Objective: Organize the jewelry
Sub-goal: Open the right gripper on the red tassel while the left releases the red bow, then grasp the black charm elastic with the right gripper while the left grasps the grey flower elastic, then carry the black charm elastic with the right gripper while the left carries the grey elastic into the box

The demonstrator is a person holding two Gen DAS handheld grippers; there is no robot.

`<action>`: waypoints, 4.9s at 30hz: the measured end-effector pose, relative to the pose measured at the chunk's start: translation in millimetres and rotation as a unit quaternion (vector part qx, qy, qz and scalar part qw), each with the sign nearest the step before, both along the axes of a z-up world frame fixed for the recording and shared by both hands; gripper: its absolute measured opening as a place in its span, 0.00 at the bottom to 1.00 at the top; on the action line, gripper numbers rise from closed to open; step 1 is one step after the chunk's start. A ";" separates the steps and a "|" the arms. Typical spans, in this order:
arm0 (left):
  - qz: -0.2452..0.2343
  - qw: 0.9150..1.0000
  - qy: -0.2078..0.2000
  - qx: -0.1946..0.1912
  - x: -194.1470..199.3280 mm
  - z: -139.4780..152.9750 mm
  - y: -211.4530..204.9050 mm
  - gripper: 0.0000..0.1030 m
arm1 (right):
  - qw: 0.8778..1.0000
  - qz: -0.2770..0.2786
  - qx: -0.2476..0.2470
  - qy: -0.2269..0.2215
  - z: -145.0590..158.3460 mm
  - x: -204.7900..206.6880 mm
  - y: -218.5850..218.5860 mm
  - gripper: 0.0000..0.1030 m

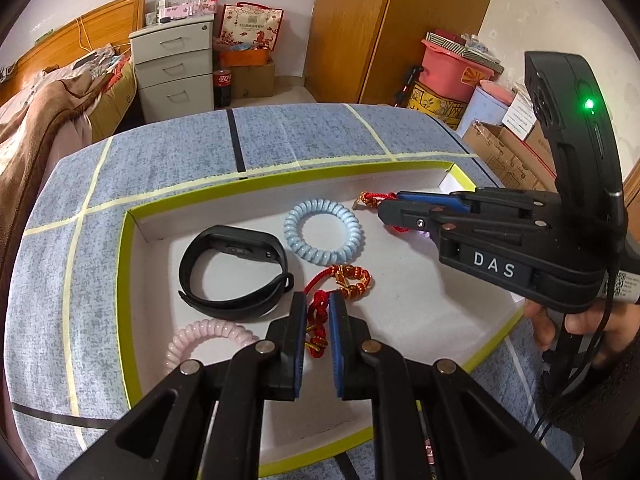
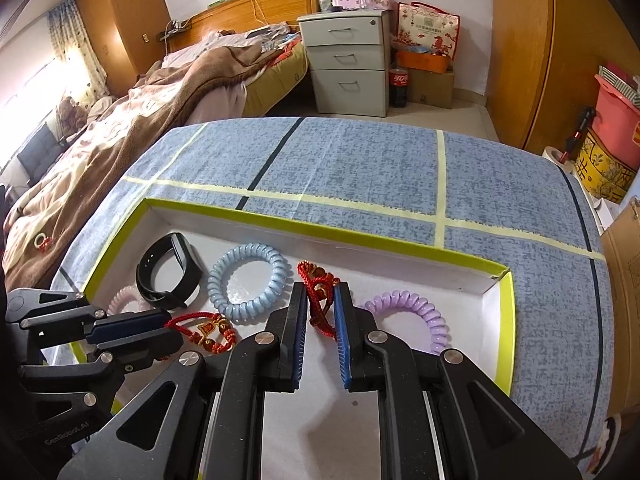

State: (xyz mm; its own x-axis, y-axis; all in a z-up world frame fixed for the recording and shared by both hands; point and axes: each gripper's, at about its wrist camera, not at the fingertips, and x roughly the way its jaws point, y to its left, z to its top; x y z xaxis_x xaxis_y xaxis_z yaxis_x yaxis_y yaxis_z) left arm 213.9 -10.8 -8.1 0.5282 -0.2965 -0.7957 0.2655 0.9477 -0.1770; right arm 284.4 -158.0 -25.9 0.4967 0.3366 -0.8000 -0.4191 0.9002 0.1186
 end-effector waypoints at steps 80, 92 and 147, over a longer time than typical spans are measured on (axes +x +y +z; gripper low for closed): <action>0.101 0.993 -0.015 -0.059 -141.7 -3.3 97.1 0.45 | 0.997 0.072 -0.018 -0.011 -18.2 -145.8 28.8 0.46; 0.095 0.994 -0.004 -0.059 -137.4 -8.6 91.2 0.45 | 0.999 0.040 0.008 -0.002 -16.6 -146.5 5.6 0.18; -0.079 0.994 -0.016 0.074 -113.0 -6.3 -31.8 0.12 | 0.997 -0.023 0.078 -0.006 -2.7 -159.2 -54.6 0.13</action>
State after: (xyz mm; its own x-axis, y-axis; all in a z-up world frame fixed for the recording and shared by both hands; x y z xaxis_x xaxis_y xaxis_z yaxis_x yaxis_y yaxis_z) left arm 100.9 -42.6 -14.5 0.5092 -0.2598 -0.8205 0.4172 0.9084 -0.0288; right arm 125.2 -212.6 -28.6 0.5231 0.4328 -0.7342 -0.3793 0.8897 0.2542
